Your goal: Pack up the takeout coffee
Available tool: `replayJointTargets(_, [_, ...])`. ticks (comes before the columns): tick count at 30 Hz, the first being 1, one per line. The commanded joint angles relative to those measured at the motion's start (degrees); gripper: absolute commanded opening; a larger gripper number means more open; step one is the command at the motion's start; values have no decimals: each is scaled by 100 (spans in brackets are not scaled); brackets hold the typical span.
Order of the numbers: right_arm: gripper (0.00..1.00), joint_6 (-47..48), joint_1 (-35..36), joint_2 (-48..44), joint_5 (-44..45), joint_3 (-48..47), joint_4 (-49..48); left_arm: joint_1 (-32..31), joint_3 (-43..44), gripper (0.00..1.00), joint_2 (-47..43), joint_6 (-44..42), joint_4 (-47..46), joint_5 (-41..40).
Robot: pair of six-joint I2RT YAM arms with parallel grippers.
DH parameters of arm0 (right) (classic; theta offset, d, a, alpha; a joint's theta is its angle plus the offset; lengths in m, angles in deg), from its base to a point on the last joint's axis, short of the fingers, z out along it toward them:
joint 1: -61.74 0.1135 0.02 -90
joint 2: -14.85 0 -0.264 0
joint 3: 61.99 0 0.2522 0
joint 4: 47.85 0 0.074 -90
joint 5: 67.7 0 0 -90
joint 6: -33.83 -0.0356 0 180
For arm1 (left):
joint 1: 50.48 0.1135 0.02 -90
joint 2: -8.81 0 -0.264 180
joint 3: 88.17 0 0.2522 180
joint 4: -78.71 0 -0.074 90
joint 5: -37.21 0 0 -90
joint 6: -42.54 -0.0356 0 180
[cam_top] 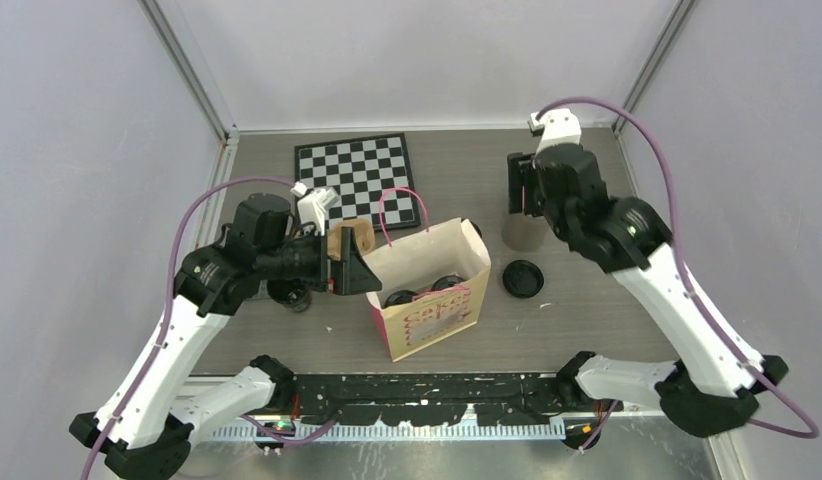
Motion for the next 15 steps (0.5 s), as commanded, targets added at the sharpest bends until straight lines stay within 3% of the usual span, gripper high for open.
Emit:
replayJointTargets(1, [65,-152,-1017,647,-957,-435,656,-26,240,100,-39,-372,292,-410])
replayJointTargets(7, [53,-265,-2181,1313,-1393,-563,586,-25,305,100,-341,-303,170,-653])
replayJointTargets(15, [48,11,-2555,1768,-999,-677,619,-19,455,100,-596,-701,485,-1084])
